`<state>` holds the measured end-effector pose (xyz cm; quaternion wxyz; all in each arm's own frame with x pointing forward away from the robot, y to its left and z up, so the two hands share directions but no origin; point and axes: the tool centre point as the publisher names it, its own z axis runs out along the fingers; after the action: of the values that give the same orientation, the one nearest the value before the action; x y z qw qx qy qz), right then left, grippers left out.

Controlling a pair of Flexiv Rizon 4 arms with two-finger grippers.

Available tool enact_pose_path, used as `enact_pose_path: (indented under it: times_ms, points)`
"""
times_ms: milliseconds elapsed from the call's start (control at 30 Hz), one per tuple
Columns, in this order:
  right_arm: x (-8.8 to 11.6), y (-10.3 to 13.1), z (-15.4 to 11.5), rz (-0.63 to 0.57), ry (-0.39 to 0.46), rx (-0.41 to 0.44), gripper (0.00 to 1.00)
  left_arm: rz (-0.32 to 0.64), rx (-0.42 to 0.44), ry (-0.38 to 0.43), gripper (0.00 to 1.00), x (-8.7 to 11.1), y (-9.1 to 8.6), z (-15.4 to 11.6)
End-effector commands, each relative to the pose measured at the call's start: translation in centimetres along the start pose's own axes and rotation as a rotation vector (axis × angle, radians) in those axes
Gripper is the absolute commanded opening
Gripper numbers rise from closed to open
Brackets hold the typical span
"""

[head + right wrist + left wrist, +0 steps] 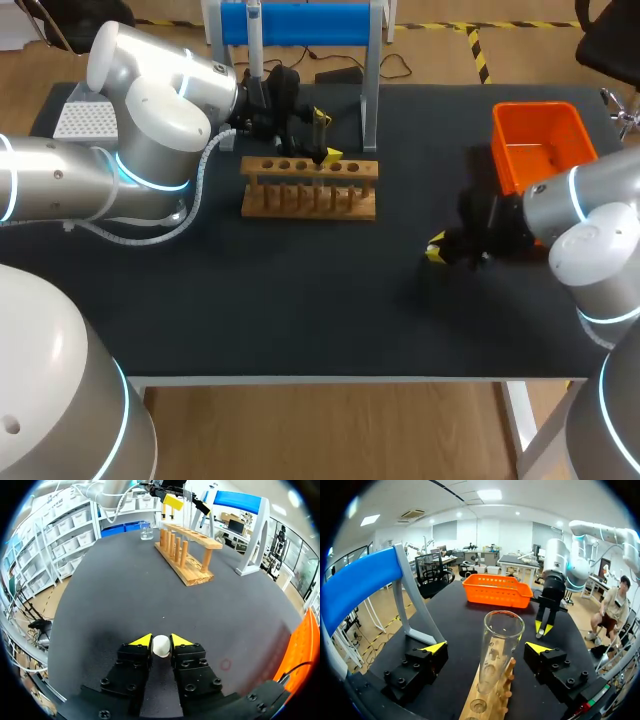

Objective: Invert the test tube, pick up the pipette, mount the tip to pipette, aspirate from beaker and dispense into the tube, eject the tip, return the pipette, and cap with the stopper.

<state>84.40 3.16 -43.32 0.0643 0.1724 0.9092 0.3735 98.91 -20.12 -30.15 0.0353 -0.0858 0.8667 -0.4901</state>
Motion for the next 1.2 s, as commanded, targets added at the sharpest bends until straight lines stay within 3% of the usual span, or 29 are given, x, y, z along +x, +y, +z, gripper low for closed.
enact_pose_path:
  times_ms: [33,233,500,800,1067,1200]
  points:
    - [0.0,0.1,-0.6,0.004,-0.002,-0.014,0.0,0.0,0.0,-0.002,1.0,0.1,0.0,0.0]
    - [0.3,1.9,-2.9,-0.003,0.023,-0.052,0.0,0.0,0.0,-0.002,1.0,0.1,0.0,0.0]
    - [0.4,6.5,-7.4,-0.068,0.148,-0.084,0.0,0.0,0.0,-0.002,1.0,0.1,0.0,0.0]
    - [0.8,12.6,-11.9,-0.22,0.264,-0.03,0.0,0.0,0.0,-0.002,1.0,0.1,0.0,0.0]
    - [0.4,16.9,-13.3,-0.295,0.327,0.025,0.0,0.0,0.0,-0.002,1.0,0.1,0.0,0.0]
    - [0.2,17.6,-13.4,-0.294,0.351,0.029,0.0,0.0,0.0,-0.002,1.0,0.1,0.0,0.0]
